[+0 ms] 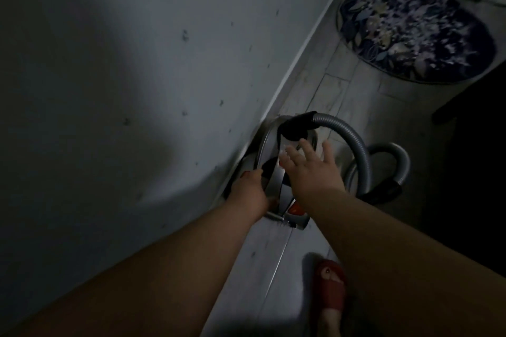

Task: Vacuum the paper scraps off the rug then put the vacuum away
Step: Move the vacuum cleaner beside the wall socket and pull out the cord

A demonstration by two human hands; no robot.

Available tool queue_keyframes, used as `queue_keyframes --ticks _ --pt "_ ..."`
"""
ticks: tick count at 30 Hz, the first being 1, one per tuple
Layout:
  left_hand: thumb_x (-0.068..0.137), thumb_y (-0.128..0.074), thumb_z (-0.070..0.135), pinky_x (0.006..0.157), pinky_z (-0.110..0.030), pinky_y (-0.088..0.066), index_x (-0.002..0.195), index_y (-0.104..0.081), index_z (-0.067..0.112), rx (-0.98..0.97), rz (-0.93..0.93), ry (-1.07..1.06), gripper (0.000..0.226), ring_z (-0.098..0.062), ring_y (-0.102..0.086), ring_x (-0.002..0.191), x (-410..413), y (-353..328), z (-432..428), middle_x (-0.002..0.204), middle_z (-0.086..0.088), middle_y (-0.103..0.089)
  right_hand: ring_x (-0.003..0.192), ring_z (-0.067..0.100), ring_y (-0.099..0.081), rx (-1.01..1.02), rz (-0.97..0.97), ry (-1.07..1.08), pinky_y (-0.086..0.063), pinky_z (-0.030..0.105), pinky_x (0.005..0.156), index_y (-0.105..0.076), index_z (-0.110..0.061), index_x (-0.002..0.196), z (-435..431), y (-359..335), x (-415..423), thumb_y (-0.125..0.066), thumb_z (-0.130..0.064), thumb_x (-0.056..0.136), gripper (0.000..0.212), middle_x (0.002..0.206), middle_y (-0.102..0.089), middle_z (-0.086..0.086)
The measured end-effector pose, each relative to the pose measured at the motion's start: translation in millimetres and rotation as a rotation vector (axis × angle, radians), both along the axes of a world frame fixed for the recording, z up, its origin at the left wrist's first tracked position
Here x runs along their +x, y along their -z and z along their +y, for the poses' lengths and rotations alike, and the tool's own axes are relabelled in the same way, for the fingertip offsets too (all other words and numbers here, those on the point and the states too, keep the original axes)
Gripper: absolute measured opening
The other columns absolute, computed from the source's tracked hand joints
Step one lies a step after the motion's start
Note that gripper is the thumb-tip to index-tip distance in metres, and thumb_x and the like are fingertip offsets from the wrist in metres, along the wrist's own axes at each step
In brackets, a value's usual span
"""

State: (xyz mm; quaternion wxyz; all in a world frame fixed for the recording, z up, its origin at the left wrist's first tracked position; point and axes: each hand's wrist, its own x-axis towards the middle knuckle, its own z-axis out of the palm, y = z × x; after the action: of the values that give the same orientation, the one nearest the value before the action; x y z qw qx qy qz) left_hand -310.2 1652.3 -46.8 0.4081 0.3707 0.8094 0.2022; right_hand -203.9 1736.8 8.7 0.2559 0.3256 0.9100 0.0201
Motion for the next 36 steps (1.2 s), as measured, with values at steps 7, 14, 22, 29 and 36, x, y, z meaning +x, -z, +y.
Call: queue_keyframes --ticks 7,14,22,29,36 --pt "0.077 -0.072 0.035 0.102 -0.029 -0.041 0.136 -0.041 0.025 -0.072 -0.082 0.04 0.067 -0.024 -0.048 0.123 41 -7 -68 0.137 -0.005 -0.049 0.151 0.024 0.0 -0.208 0.209 0.342 -0.009 0.05 0.119 -0.01 -0.025 0.156 -65 11 57 -0.052 -0.015 0.096 0.074 0.164 -0.004 -0.003" --pt "0.083 -0.069 0.032 0.105 -0.028 -0.034 0.147 -0.028 0.019 -0.09 -0.058 0.04 0.076 -0.022 -0.039 0.132 84 31 -103 0.147 -0.007 -0.038 0.151 0.023 0.005 -0.271 0.136 0.209 -0.004 0.048 0.119 -0.004 -0.027 0.157 -92 62 102 -0.044 -0.018 0.1 0.07 0.165 0.003 -0.003" --pt "0.087 -0.065 0.03 0.11 -0.036 -0.033 0.15 -0.019 0.022 -0.114 -0.128 -0.034 0.077 -0.024 -0.033 0.137 116 95 -108 0.153 -0.004 -0.028 0.151 0.023 0.007 -0.297 0.14 0.182 -0.003 0.047 0.119 -0.002 -0.025 0.156 -108 136 136 -0.05 -0.015 0.098 0.076 0.164 0.005 -0.002" --pt "0.088 -0.064 0.032 0.106 -0.033 -0.037 0.145 -0.03 0.018 -0.152 -0.048 0.054 0.068 -0.023 -0.04 0.132 106 185 -118 0.147 -0.005 -0.038 0.149 0.02 -0.016 -0.475 0.3 0.533 -0.019 0.039 0.118 -0.011 -0.023 0.156 -121 240 134 -0.046 -0.018 0.101 0.065 0.164 -0.009 -0.001" --pt "0.089 -0.06 0.036 0.103 -0.028 -0.035 0.149 -0.018 0.025 -0.117 0.017 0.137 0.075 -0.023 -0.037 0.134 104 279 -94 0.151 -0.004 -0.031 0.143 0.023 -0.03 -0.554 0.513 0.743 -0.023 0.028 0.113 -0.019 -0.017 0.155 -109 344 109 -0.044 -0.026 0.103 0.058 0.16 -0.025 0.005"
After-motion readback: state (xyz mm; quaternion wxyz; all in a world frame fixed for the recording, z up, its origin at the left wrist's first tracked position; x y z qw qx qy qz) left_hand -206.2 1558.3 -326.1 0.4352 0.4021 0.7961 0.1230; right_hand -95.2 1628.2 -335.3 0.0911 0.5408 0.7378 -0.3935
